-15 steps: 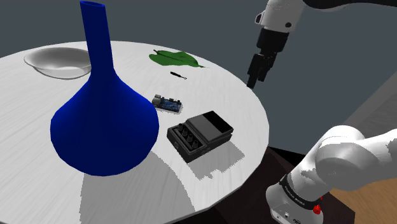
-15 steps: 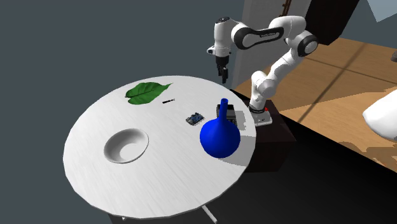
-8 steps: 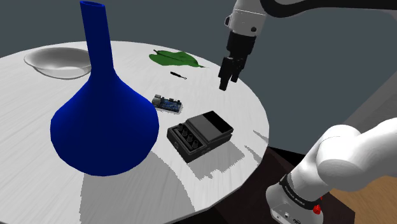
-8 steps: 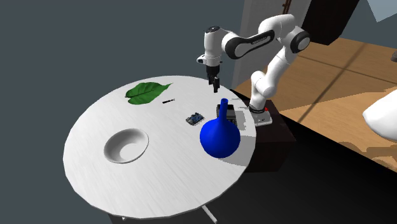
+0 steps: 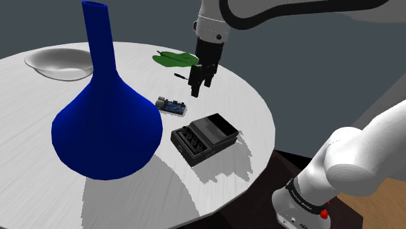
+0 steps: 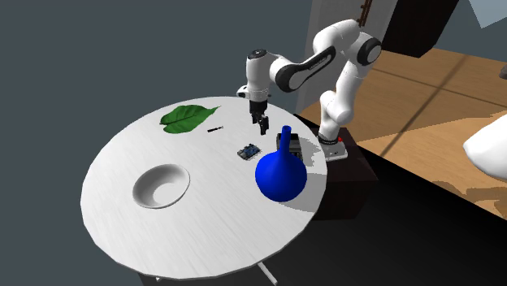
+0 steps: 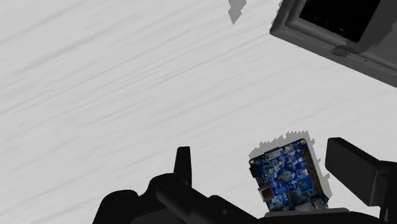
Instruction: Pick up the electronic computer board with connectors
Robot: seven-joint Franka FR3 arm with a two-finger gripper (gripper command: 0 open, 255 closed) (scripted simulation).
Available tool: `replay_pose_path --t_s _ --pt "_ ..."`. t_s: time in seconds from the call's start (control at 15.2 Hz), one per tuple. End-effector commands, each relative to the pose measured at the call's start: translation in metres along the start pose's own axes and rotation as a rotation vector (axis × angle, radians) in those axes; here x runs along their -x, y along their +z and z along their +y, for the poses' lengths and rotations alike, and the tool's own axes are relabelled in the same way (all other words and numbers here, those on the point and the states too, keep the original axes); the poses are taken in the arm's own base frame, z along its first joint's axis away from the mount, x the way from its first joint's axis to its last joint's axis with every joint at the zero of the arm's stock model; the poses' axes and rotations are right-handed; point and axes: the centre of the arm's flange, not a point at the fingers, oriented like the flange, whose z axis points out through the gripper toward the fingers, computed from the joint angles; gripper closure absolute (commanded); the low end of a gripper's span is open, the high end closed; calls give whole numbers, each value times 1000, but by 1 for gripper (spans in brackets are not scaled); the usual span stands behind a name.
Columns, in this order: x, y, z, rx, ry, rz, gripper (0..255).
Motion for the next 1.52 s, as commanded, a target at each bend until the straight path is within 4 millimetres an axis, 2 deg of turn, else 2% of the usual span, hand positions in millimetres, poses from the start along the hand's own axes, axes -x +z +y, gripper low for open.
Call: replay_pose_path --t_s 0.0,0.33,0.4,0.86,0.99,1.06,1.45 --pt "-19 7 -16 1 -31 7 0" --pt "-68 24 -54 4 -105 24 0" --pt "-69 24 -55 5 -107 25 0" --pt "-71 64 -55 5 -107 25 0" --pt "-70 64 -55 5 -107 25 0" --pt "-70 64 -55 5 -107 25 255" --pt "-70 64 -56 5 -107 25 255"
